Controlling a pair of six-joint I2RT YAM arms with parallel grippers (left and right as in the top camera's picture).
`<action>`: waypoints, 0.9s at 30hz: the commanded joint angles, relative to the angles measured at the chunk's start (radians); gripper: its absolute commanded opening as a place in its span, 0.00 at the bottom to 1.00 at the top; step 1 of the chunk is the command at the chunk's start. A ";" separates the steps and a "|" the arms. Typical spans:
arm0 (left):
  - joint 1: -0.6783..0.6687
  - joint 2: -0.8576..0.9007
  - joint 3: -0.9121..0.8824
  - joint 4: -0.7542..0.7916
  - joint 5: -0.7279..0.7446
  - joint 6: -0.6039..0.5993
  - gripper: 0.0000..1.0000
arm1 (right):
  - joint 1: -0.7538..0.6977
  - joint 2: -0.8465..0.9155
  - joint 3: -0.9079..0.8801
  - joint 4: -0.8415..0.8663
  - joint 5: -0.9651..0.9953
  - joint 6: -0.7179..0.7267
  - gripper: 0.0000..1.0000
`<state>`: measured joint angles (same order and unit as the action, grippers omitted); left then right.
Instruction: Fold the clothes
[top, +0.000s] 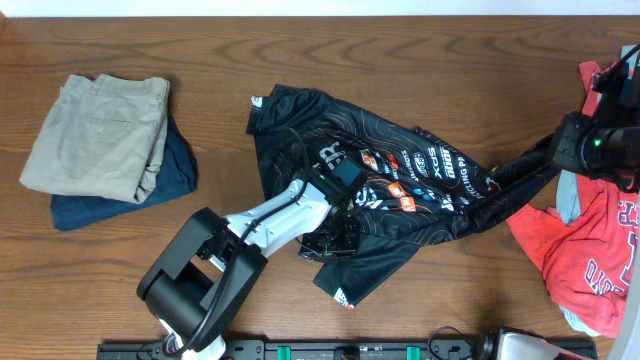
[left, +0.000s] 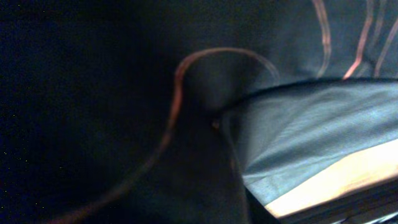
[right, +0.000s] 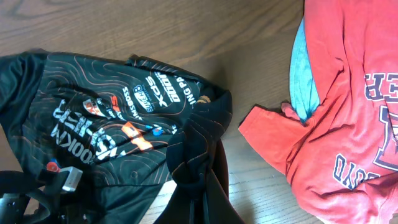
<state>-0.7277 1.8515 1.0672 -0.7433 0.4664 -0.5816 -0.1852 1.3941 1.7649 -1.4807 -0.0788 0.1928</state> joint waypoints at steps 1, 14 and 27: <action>0.002 -0.008 -0.001 -0.006 0.006 -0.002 0.16 | -0.013 -0.001 -0.002 -0.002 0.001 -0.016 0.01; 0.026 -0.199 0.040 -0.047 0.005 0.027 0.06 | -0.013 -0.001 -0.002 0.000 0.038 -0.016 0.01; 0.396 -0.709 0.183 -0.195 -0.033 0.092 0.06 | -0.013 -0.003 -0.001 0.004 0.037 -0.016 0.01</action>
<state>-0.3935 1.2026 1.2152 -0.9268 0.4458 -0.5156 -0.1852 1.3941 1.7649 -1.4792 -0.0517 0.1925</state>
